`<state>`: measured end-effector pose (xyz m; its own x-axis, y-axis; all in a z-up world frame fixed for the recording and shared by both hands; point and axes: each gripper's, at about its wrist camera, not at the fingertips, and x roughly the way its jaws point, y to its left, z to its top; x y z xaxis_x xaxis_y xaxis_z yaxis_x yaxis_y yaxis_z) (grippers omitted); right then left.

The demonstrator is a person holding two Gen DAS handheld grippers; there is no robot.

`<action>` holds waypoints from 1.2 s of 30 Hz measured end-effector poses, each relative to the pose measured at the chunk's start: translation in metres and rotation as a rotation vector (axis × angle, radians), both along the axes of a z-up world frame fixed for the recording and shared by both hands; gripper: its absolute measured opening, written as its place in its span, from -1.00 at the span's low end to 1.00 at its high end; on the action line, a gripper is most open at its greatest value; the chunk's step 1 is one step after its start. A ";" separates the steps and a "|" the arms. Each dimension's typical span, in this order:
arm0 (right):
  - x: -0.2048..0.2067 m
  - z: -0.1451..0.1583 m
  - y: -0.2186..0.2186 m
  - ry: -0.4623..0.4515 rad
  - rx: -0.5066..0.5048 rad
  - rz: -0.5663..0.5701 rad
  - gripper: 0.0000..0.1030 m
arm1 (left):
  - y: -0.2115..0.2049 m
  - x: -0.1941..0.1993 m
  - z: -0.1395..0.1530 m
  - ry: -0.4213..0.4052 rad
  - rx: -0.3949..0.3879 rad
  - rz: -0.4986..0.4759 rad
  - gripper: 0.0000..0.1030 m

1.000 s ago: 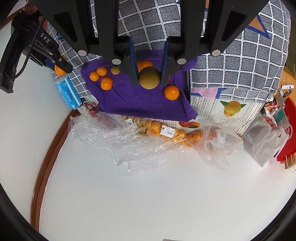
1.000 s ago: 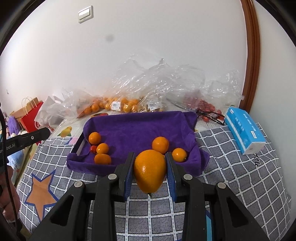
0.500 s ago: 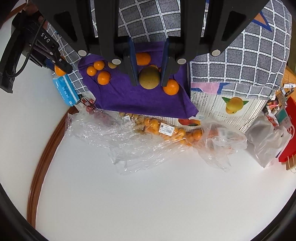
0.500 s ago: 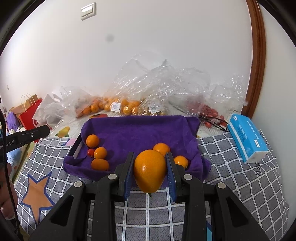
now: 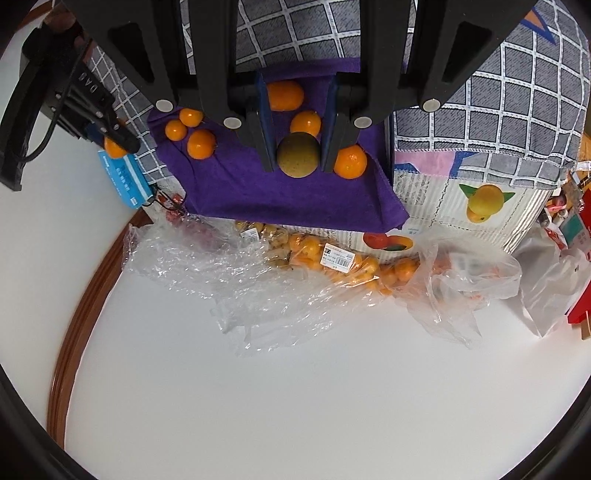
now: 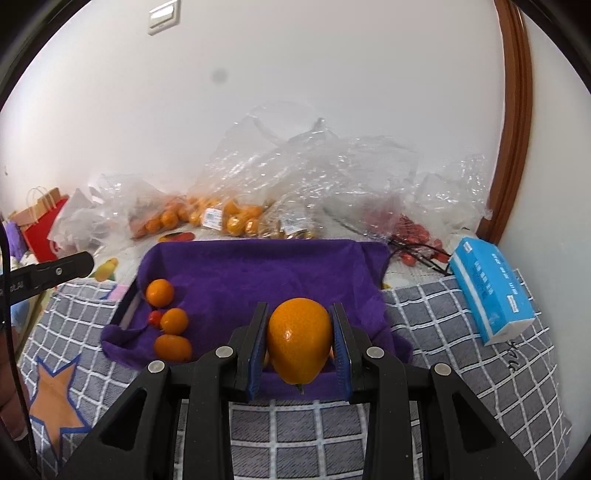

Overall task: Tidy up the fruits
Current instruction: 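Lower the orange and yellow fruit onto the towel and open both tools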

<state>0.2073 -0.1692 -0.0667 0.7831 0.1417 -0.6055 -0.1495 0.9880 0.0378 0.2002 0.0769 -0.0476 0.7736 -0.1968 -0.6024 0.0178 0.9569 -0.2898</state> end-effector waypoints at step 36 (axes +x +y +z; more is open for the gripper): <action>0.089 -0.076 -0.042 0.079 0.073 -0.099 -0.37 | 0.016 0.035 -0.087 0.224 -0.010 0.019 -0.56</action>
<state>0.2966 -0.2110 -0.1429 0.7454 0.1122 -0.6571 -0.0453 0.9920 0.1179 0.2349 0.0926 -0.1343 0.6242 -0.1906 -0.7576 -0.0661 0.9534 -0.2943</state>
